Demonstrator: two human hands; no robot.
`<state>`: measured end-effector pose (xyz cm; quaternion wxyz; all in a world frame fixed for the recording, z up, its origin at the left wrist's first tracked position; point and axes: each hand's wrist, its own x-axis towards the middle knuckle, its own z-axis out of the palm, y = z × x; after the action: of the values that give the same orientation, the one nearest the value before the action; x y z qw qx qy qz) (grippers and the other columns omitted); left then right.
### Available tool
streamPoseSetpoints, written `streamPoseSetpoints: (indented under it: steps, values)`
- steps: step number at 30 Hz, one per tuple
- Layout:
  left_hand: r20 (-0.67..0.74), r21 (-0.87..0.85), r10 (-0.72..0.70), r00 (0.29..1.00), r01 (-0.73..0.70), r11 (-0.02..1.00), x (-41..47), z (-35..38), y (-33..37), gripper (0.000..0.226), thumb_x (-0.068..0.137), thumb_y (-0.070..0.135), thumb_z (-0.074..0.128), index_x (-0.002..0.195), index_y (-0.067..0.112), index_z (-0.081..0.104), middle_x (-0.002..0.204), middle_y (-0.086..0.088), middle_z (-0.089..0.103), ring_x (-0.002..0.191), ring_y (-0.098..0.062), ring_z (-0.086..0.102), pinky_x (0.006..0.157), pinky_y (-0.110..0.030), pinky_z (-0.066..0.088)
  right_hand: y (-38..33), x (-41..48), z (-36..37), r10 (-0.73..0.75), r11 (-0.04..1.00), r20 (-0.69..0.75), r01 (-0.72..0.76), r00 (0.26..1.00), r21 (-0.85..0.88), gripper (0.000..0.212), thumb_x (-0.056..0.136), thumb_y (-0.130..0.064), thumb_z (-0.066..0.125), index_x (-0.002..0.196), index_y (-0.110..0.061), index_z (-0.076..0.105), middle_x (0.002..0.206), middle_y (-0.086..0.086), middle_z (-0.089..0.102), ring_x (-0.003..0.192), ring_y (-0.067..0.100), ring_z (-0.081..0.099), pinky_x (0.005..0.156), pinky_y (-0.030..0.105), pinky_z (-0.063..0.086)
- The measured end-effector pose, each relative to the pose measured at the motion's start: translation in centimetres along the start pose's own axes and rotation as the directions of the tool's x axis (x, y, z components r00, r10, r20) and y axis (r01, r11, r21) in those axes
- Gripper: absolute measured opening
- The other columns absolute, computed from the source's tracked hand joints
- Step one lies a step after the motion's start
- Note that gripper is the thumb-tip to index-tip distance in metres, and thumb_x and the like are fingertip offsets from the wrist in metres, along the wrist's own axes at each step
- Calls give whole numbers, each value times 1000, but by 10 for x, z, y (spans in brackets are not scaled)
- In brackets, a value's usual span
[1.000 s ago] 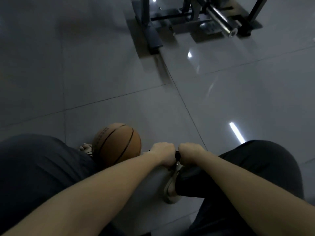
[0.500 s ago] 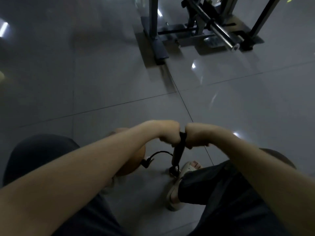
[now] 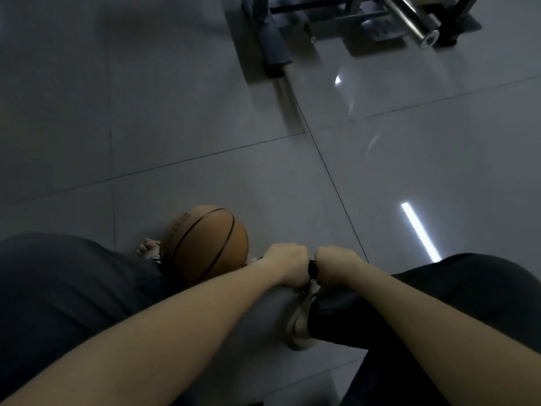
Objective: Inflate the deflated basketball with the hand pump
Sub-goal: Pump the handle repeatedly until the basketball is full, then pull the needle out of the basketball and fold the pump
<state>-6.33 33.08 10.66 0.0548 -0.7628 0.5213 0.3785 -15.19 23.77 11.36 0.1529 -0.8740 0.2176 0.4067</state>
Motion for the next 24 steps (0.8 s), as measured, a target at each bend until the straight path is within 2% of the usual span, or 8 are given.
streamPoseSetpoints:
  steps: [2, 7, 10, 13, 16, 18, 21, 24]
  values:
    - [-28, -1, 2, 1000, -2, 1000, 5, 3, 2, 21, 89, 33, 58, 95, 13, 60, 103, -11, 67, 94, -31, 66, 67, -32, 44, 4, 1, 3, 10, 1000, -9, -10, 1000, -2, 16, 88, -27, 57, 97, -17, 50, 100, 9, 59, 92, 27, 59, 72, 33, 45]
    - [-76, -46, -22, 997, 18, 999, -8, 3, 2, 25, 87, 33, 59, 97, 10, 64, 98, -11, 68, 90, -32, 66, 67, -31, 46, 1, -3, -2, 13, 1000, -33, -13, 999, -22, 13, 87, -25, 57, 89, -15, 50, 82, 3, 52, 79, 26, 54, 67, 33, 44]
    - [-29, -209, 4, 1000, -10, 978, -22, -1, -14, 28, 84, 37, 65, 92, 10, 66, 81, -5, 65, 75, -27, 62, 55, -30, 42, -5, -5, -3, 11, 1000, -44, -12, 999, -26, 15, 86, -25, 57, 77, -15, 49, 71, 0, 49, 76, 26, 58, 66, 34, 49]
    - [12, -427, -7, 1000, 11, 904, -37, -21, -49, 49, 76, 62, 71, 100, 20, 63, 93, 2, 67, 86, -19, 63, 73, -38, 54, -8, -7, -8, 13, 999, 3, -13, 1000, -41, 19, 82, -28, 62, 93, -14, 56, 82, 2, 58, 83, 24, 65, 73, 35, 56]
    - [-120, -354, -228, 966, 174, 919, -54, -32, -103, 56, 75, 66, 70, 110, 24, 59, 107, 2, 65, 94, -18, 61, 80, -38, 54, -10, -9, -17, 18, 999, 94, -15, 995, -38, 31, 78, -29, 74, 94, -13, 54, 83, 6, 62, 71, 23, 66, 61, 33, 57]
    - [-245, -211, -444, 862, 399, 892, -60, -24, -139, 69, 75, 60, 73, 128, 22, 52, 126, -7, 58, 111, -27, 56, 90, -42, 52, -12, -10, -28, 16, 1000, 153, -12, 988, -29, 37, 73, -34, 81, 85, -13, 52, 80, 6, 63, 68, 24, 64, 58, 32, 54]
    - [-113, -232, -686, 719, 652, 721, -62, 3, -176, 121, 62, 68, 80, 153, 15, 22, 152, -18, 32, 137, -42, 36, 107, -57, 36, -20, -6, -44, -42, 999, 209, 39, 977, 20, 58, 66, -46, 85, 104, -8, 61, 104, 10, 67, 91, 27, 65, 82, 40, 57]
    - [-11, -282, -732, 681, 701, 655, -57, 28, -197, 142, 58, 73, 80, 158, 16, -3, 159, -27, 16, 141, -48, 28, 111, -60, 30, -42, -1, -60, -102, 992, 144, 89, 984, 94, 82, 69, -60, 78, 128, -9, 53, 127, 7, 57, 114, 28, 56, 99, 43, 48]
